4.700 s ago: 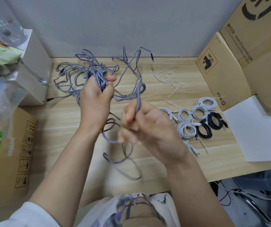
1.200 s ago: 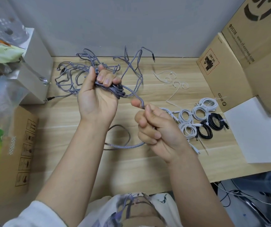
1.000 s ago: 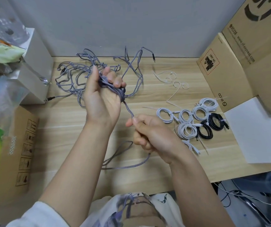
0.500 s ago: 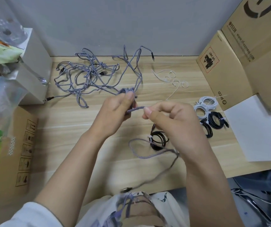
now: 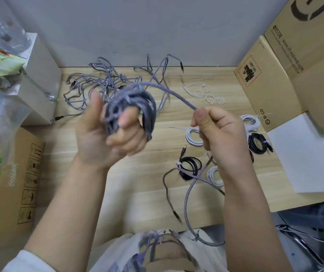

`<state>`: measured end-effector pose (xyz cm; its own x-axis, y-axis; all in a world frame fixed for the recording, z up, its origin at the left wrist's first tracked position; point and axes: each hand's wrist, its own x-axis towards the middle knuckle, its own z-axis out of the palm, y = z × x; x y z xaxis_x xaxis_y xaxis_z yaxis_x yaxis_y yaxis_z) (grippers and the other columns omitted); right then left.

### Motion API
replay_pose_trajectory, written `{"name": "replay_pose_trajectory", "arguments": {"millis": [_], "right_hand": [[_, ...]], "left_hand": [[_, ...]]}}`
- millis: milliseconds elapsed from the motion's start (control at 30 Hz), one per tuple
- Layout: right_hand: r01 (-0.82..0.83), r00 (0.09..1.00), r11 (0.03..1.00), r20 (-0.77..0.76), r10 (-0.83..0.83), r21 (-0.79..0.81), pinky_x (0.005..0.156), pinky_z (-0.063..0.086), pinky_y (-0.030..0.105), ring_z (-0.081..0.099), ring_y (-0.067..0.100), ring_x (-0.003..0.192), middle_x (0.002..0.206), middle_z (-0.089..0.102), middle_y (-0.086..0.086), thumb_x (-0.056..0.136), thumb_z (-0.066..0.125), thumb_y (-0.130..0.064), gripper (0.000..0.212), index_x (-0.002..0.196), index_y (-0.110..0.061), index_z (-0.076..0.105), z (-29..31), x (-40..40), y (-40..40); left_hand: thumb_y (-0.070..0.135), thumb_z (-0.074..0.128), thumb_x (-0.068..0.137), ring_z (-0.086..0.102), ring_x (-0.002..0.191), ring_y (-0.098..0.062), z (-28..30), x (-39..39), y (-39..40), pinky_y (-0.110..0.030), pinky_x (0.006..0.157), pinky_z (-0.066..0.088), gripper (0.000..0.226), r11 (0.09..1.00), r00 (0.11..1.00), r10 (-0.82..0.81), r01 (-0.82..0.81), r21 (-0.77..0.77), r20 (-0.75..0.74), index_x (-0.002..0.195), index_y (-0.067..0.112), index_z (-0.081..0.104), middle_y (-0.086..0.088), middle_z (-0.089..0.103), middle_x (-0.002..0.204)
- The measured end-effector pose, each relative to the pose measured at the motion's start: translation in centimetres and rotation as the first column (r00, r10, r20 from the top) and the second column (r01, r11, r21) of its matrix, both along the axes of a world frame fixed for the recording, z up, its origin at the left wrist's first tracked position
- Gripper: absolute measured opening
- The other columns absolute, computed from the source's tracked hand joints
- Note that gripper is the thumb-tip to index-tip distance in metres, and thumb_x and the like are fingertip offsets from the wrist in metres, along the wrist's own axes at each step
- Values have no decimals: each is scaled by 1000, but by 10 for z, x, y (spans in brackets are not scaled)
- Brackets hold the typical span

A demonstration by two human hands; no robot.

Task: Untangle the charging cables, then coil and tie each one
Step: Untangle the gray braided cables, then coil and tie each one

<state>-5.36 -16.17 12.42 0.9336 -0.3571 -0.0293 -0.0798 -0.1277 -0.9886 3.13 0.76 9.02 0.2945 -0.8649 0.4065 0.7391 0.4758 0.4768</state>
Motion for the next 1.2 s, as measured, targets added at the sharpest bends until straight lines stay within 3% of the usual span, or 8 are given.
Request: {"name": "replay_pose_trajectory", "arguments": {"millis": [100, 200, 467, 667, 800, 900, 1033, 1200], "right_hand": [[-174, 981, 983, -72, 178, 55, 43, 25, 8, 29, 0, 42, 46, 35, -11, 93, 52, -33, 32, 63, -21, 55, -10, 2, 9], [-264, 952, 957, -125, 279, 124, 41, 24, 9, 26, 1, 39, 46, 31, -7, 98, 43, -21, 30, 69, -16, 52, -18, 3, 22], [-409, 865, 911, -296, 406, 53, 38, 24, 8, 31, 0, 38, 46, 38, -10, 101, 41, -27, 34, 69, -24, 52, -27, -2, 34], [-498, 824, 865, -342, 452, -55, 51, 29, 20, 37, 2, 45, 44, 44, -16, 95, 49, -35, 32, 65, -27, 56, -20, -7, 39], [-451, 861, 883, -323, 393, -130, 53, 30, 16, 44, 0, 48, 48, 50, -16, 93, 56, -27, 30, 63, -26, 57, -13, -8, 41], [-350, 918, 934, -227, 326, -70, 56, 36, 11, 52, -4, 55, 55, 60, -16, 88, 63, -25, 26, 62, -21, 61, -5, -8, 34], [-243, 962, 968, -143, 232, -62, 60, 42, 15, 58, 2, 65, 63, 65, -8, 85, 67, -23, 24, 61, -28, 64, -2, -10, 29], [-132, 991, 984, -48, 127, -120, 62, 44, 17, 58, -3, 61, 58, 65, -18, 81, 72, -23, 26, 56, -30, 68, 2, -12, 25]], "left_hand": [[26, 61, 88, 17, 42, -13, 12, 1, -2, -32, 54, 27, 34, 987, 964, 50, -87, -136, -260, 91, -6, 53, 2, 20, 49], [22, 62, 84, 27, 49, -17, 16, 1, -8, -32, 59, 28, 32, 970, 894, 189, -235, -66, -407, 99, -3, 48, -5, 31, 58], [48, 40, 91, 45, 69, -23, 10, 4, -15, -33, 79, 38, 54, 860, 693, 483, -490, 141, -535, 112, -1, 39, -11, 44, 78], [45, 39, 91, 44, 59, -14, 1, 13, -21, -24, 67, 42, 37, 566, 580, 806, -699, 437, -116, 95, 8, 42, 1, 43, 69], [49, 48, 81, 42, 54, -11, -10, 4, -31, -21, 56, 36, 37, 343, 580, 766, -733, 587, 277, 97, 16, 44, 7, 46, 58], [55, 49, 74, 40, 54, -8, -20, -6, -33, -16, 52, 34, 50, 170, 500, 590, -844, 509, 633, 107, 17, 46, 12, 45, 55], [57, 46, 76, 41, 51, -8, -25, -14, -28, -15, 49, 34, 43, 140, 471, 484, -873, 466, 737, 89, 19, 62, 9, 45, 51], [58, 47, 78, 29, 41, -10, -22, -19, -24, -16, 41, 24, 43, 333, 588, 383, -807, 487, 713, 61, 19, 56, 7, 38, 46]]}}
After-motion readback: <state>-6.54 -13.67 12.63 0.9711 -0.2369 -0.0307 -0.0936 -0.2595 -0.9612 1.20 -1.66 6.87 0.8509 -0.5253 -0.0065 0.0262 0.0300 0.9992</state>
